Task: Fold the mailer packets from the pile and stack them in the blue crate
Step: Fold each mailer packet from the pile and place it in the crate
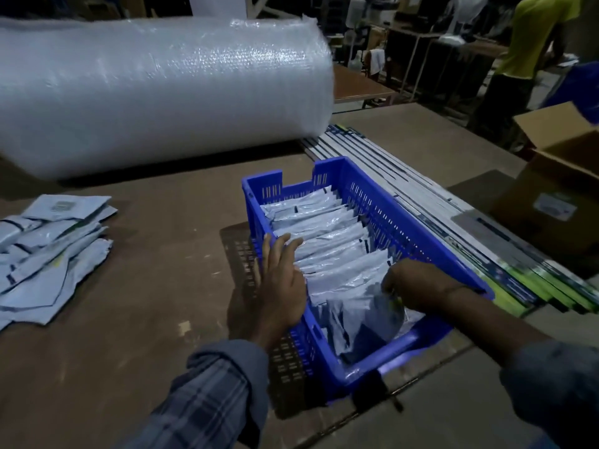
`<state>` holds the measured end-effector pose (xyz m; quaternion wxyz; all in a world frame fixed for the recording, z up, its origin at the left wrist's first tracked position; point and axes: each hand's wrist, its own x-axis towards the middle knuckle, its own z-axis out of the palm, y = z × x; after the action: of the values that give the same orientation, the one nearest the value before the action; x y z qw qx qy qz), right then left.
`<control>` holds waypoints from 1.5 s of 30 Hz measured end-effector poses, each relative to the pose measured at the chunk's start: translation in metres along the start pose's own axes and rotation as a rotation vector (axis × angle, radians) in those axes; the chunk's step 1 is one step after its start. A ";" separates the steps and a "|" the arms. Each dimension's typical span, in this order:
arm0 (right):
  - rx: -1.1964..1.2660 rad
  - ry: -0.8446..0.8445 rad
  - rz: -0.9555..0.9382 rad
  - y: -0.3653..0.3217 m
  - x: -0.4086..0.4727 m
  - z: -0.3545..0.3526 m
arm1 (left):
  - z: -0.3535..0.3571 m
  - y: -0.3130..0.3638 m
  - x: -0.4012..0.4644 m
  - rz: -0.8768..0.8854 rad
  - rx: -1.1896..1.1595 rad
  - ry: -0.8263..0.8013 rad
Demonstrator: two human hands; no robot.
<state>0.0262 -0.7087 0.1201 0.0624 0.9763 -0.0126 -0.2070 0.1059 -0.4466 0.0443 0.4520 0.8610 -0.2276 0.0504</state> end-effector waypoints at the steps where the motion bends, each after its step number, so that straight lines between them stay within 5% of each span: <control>1: -0.018 -0.048 -0.035 -0.003 0.004 0.001 | 0.000 0.000 0.000 -0.006 0.008 -0.002; 8: -0.381 -0.256 -0.362 -0.026 0.028 0.018 | 0.000 0.001 0.002 -0.037 0.020 -0.010; 14: -0.700 0.245 -0.790 -0.023 0.051 0.038 | -0.004 0.009 0.001 -0.053 0.058 -0.022; 19: -0.674 0.321 -0.930 -0.026 0.053 0.040 | -0.010 0.019 -0.002 -0.074 0.091 -0.048; 29: -0.620 0.013 -0.782 -0.031 0.061 0.052 | -0.010 0.019 -0.001 -0.069 0.086 -0.029; 39: -0.681 0.411 -0.794 -0.029 0.076 0.054 | -0.013 0.024 -0.002 -0.067 0.082 -0.046; 42: -0.468 0.329 -0.694 -0.038 0.073 0.046 | -0.012 0.023 -0.001 -0.067 0.089 -0.040; 45: -0.525 0.242 -0.778 -0.040 0.078 0.049 | -0.011 0.021 -0.002 -0.064 0.108 -0.033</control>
<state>0.0777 -0.6788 0.0393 0.2254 0.8768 0.4136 -0.0963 0.0966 -0.4475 0.0657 0.4023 0.8918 -0.2043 0.0341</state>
